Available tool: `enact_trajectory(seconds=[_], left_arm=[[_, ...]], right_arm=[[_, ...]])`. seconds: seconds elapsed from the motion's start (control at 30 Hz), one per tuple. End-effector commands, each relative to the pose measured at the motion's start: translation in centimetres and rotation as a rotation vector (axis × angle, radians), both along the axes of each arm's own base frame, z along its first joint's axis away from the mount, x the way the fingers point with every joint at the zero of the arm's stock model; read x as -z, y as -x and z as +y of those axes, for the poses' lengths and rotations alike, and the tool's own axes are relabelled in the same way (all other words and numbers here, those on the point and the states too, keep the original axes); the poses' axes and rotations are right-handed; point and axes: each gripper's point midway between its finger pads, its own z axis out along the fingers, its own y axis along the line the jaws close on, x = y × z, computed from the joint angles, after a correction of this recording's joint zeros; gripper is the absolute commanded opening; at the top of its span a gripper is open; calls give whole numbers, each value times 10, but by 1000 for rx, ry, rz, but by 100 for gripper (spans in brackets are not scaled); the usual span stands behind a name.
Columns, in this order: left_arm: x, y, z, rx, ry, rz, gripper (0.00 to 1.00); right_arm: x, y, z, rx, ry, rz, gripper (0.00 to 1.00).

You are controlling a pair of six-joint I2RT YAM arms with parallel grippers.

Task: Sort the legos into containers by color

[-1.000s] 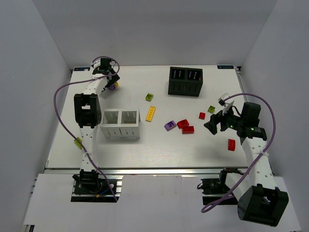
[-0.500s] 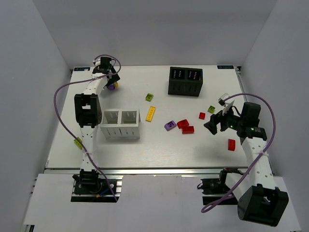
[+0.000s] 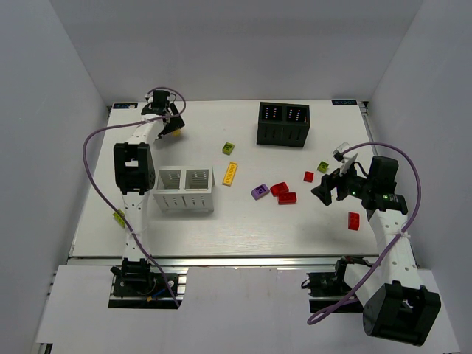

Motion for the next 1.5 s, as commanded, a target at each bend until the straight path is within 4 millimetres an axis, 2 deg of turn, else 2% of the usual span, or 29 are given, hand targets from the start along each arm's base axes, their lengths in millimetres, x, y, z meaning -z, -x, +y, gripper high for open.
enact_trajectory(seconds=[0.0, 0.13, 0.33, 0.4, 0.43, 0.53, 0.7, 0.83, 0.87, 0.97, 1.07, 1.2, 1.23, 1.3, 1.33, 1.4, 1.47], left_arm=[[26, 22, -8, 54, 27, 79, 98], [14, 16, -8, 43, 34, 34, 98], [14, 16, -5, 27, 18, 41, 97], [15, 17, -4, 27, 13, 41, 92], [14, 17, -4, 27, 13, 36, 85], [11, 17, -6, 39, 19, 23, 73], [-3, 13, -8, 61, 21, -16, 71], [-12, 13, -8, 72, 20, -38, 52], [-16, 11, -9, 75, 20, -50, 42], [-26, 9, -10, 87, 20, -73, 25], [-36, 7, -12, 106, 26, -101, 18], [-65, 3, -34, 217, 64, -193, 5], [-79, -2, -48, 271, 86, -250, 2], [-101, 3, -68, 363, 161, -307, 0], [-116, -1, -75, 389, 187, -366, 0], [-147, 4, -93, 461, 234, -445, 0], [-177, 2, -99, 494, 246, -543, 0]], right_arm=[[-19, -2, 3, -27, 5, -59, 89], [-18, -2, 3, -29, 4, -57, 89], [-17, -2, 3, -29, 4, -56, 89], [-17, -2, 3, -31, 4, -59, 89], [-17, -2, 3, -30, 5, -57, 89], [-17, -2, 3, -30, 6, -58, 89], [-17, -2, 3, -32, 3, -57, 89], [-16, -2, 3, -31, 5, -56, 89], [-17, -1, 4, -34, 4, -58, 89], [-17, -2, 3, -33, 3, -60, 89], [-17, -1, 4, -36, 1, -59, 89], [-18, 0, 4, -39, 1, -63, 89], [-18, 0, 5, -40, 0, -63, 89], [-18, 0, 5, -45, -2, -66, 89], [-19, 0, 4, -42, -1, -67, 89], [-19, 1, 6, -49, -3, -70, 89], [-18, 2, 6, -53, -6, -70, 89]])
